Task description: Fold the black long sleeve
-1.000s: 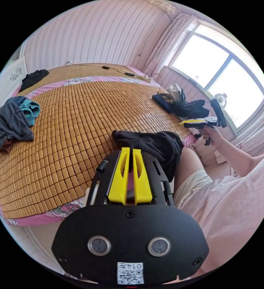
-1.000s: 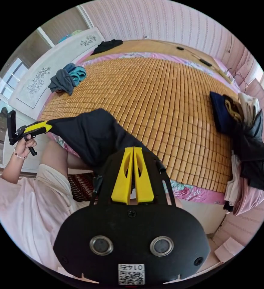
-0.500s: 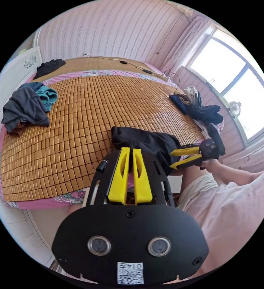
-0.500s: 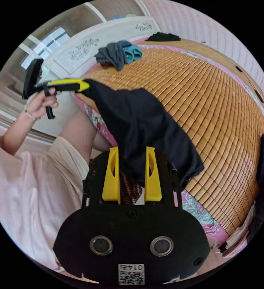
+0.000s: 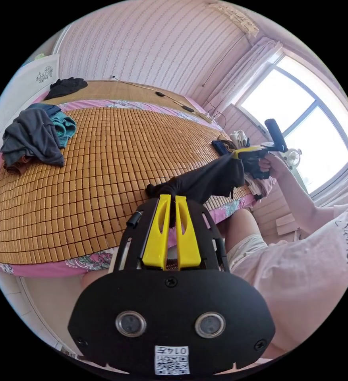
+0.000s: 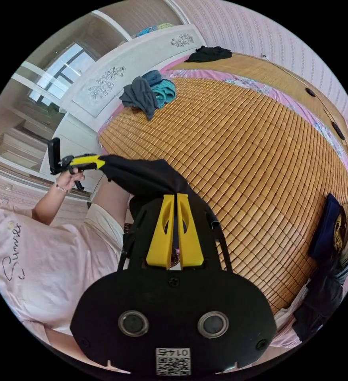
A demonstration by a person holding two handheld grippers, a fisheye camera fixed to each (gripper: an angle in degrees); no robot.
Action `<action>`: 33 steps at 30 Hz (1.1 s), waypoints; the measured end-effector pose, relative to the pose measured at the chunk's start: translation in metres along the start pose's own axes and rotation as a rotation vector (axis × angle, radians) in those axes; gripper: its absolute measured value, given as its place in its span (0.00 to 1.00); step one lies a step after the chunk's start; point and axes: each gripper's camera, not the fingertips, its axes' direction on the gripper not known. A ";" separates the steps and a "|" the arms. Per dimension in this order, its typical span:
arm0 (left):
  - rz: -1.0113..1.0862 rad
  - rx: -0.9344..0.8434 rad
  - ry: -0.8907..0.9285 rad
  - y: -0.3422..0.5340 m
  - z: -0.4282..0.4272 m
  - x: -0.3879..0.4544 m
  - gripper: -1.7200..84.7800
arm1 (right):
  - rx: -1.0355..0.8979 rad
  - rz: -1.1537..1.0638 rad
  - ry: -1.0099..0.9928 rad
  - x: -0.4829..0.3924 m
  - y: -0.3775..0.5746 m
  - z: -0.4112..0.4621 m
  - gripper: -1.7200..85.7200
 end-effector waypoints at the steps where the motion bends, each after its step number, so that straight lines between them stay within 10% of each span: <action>1: -0.014 -0.012 0.050 -0.001 0.005 -0.004 0.01 | 0.025 0.024 -0.013 0.007 -0.005 -0.002 0.02; 13: -0.049 -0.097 0.252 -0.009 0.003 -0.023 0.01 | 0.057 0.014 -0.044 0.011 0.033 0.000 0.02; 20: -0.149 -0.267 0.063 0.030 0.056 -0.037 0.01 | -0.125 0.187 0.036 0.018 0.093 0.075 0.02; 27: -0.070 -0.113 0.083 0.023 0.033 -0.018 0.01 | 0.127 0.149 -0.171 0.011 0.094 0.027 0.02; 33: 0.066 0.074 0.013 -0.009 -0.016 0.006 0.01 | 0.281 0.064 0.060 0.030 -0.012 -0.063 0.03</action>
